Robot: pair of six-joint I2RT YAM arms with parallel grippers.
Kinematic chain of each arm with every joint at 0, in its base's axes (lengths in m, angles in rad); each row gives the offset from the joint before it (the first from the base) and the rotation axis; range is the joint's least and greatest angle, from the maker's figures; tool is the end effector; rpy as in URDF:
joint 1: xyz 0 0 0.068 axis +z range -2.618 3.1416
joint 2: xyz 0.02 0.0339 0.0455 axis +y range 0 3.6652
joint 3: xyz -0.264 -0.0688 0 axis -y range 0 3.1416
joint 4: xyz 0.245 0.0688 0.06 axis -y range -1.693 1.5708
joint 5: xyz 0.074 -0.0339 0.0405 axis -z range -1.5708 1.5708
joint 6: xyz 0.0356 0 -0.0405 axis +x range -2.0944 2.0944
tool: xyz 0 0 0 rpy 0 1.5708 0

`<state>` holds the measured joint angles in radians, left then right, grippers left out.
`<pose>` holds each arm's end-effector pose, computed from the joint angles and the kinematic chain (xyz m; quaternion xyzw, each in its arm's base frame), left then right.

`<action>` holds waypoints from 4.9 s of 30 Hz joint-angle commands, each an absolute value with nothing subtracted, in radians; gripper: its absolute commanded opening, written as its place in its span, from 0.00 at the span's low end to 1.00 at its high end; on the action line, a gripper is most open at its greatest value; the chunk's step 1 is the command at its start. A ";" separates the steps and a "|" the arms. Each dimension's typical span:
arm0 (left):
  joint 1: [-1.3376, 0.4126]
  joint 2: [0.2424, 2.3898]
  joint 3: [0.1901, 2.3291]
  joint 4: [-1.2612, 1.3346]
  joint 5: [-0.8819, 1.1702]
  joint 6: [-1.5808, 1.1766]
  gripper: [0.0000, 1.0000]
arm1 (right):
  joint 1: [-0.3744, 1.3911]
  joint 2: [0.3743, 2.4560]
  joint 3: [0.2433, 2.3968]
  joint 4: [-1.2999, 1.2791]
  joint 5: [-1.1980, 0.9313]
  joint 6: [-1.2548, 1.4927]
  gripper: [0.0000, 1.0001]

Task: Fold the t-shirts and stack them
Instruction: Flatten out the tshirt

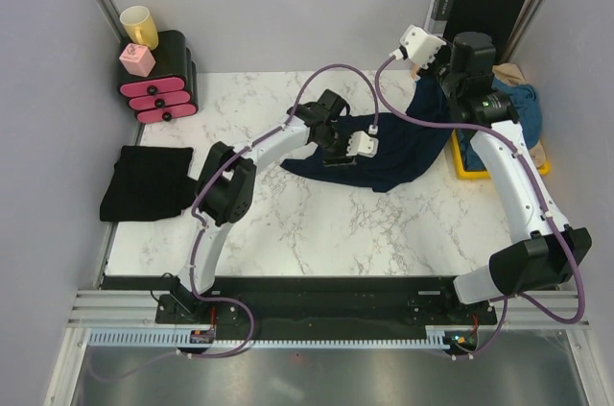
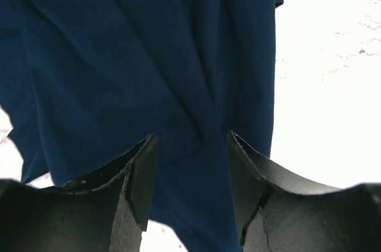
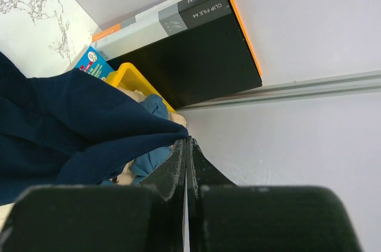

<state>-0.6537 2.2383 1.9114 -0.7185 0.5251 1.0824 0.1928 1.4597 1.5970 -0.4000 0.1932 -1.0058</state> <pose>0.3760 -0.3105 0.2083 0.7552 0.5513 -0.1916 0.2984 0.3256 0.0566 0.4406 -0.3971 0.6854 -0.3097 0.5260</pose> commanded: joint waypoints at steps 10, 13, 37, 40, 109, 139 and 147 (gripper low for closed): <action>-0.657 2.289 1.885 -0.569 0.425 1.077 0.54 | 0.195 1.459 1.634 -0.362 0.202 -0.969 0.00; -0.657 2.299 1.890 -0.565 0.426 1.074 0.54 | 0.196 1.456 1.634 -0.362 0.201 -0.971 0.00; -0.657 2.276 1.919 -0.594 0.463 1.049 0.52 | 0.195 1.486 1.664 -0.361 0.215 -0.966 0.00; -0.657 2.263 1.911 -0.612 0.483 1.051 0.51 | 0.196 1.491 1.667 -0.359 0.213 -0.969 0.00; -0.301 1.771 2.158 -0.166 -0.215 1.328 0.02 | 0.195 1.597 1.905 0.123 0.328 -1.023 0.00; -0.062 1.402 1.781 -0.387 0.161 1.437 0.02 | 0.147 1.655 2.085 -0.136 0.002 -1.169 0.00; -0.002 1.826 2.228 -0.371 0.140 1.542 0.02 | 0.092 1.931 2.353 -0.152 -0.046 -1.285 0.00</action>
